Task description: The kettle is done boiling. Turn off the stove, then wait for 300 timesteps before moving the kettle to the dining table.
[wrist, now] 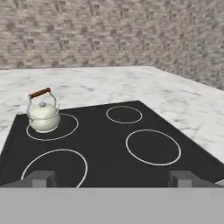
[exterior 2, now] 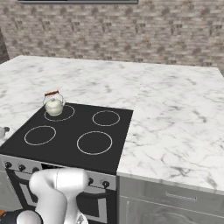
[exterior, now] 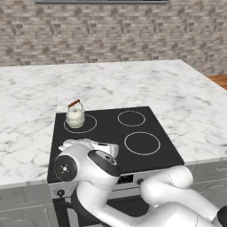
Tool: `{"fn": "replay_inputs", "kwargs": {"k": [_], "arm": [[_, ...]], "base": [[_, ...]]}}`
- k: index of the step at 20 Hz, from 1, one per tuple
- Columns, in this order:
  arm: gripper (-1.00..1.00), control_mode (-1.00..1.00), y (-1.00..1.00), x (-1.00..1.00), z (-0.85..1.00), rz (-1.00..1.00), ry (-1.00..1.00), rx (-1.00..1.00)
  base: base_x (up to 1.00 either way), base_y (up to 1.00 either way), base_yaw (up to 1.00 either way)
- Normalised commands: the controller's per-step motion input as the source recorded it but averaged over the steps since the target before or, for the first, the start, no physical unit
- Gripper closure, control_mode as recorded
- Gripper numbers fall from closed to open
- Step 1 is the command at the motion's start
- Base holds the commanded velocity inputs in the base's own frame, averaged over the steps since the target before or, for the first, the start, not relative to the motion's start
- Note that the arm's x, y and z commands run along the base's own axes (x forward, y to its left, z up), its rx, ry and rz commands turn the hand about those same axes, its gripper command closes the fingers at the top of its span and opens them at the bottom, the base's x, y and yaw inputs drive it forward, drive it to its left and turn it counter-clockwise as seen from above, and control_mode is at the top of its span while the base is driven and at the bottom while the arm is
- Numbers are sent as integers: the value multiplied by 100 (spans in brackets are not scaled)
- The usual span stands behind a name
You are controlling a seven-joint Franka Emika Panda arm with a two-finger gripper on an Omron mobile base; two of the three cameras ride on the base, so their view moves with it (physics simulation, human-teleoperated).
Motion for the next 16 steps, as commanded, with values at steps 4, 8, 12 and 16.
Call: {"fn": "replay_inputs", "kwargs": {"k": [4, 8, 12, 16], "arm": [[-100, -100, -2, 33, 33, -2, 27, 3], [-100, -100, 0, 35, 36, 0, 26, 2], [-100, -100, 0, 38, 30, -1, 24, 3], [-100, -100, 1, 38, 6, -3, 12, 0]], "base": [[0, 0, 0], [0, 0, 0], [0, 0, 0], [0, 0, 0]]}}
